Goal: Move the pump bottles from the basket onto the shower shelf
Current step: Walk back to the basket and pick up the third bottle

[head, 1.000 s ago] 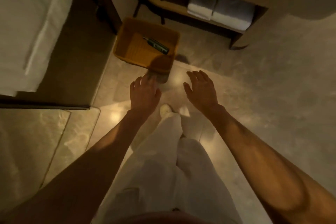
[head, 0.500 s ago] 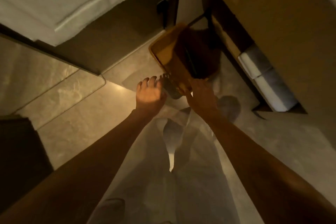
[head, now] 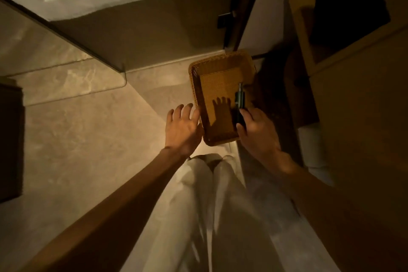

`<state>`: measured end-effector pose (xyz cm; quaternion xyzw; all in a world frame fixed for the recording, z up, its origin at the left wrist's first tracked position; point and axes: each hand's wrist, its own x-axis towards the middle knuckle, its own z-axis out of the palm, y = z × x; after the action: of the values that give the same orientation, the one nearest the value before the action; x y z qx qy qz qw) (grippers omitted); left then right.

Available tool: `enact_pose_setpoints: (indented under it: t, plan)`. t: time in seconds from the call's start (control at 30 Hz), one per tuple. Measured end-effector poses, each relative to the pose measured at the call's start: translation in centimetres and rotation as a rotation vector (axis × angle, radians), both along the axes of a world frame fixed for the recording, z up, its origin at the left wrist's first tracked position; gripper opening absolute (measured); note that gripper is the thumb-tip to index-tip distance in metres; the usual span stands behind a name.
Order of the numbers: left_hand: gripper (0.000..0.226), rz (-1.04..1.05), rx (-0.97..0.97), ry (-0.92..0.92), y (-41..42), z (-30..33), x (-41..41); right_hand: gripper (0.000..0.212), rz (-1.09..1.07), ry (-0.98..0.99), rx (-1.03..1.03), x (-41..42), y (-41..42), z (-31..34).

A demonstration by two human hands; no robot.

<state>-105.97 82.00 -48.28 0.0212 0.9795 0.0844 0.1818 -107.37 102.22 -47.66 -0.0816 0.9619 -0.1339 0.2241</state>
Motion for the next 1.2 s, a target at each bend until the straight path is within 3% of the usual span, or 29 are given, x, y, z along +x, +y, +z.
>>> enact_pose_setpoints:
  t: [0.23,0.53,0.7,0.9,1.03,1.2]
  plan:
    - [0.051,0.134,0.116,-0.017,2.2,-14.4,-1.0,0.052,0.037,-0.023,0.063,-3.2,0.0,-14.3]
    - [0.050,0.074,0.134,0.088,3.9,-32.9,-5.0,0.057,0.128,-0.080,0.209,-6.5,3.0,-35.1]
    - [0.054,0.001,0.129,0.019,5.5,-40.5,-6.0,0.060,0.080,-0.146,0.244,-8.2,3.8,-44.4]
    - [0.053,-0.084,0.053,0.130,6.0,-45.8,-7.1,0.075,-0.178,-0.260,0.302,-10.5,3.0,-52.0]
    - [0.055,-0.123,0.046,0.176,5.1,-47.0,-8.3,0.089,-0.396,-0.225,0.256,-11.8,2.0,-54.6]
    - [0.055,-0.094,0.057,0.161,3.9,-45.2,-9.1,0.081,-0.552,-0.260,0.147,-12.1,1.9,-53.5]
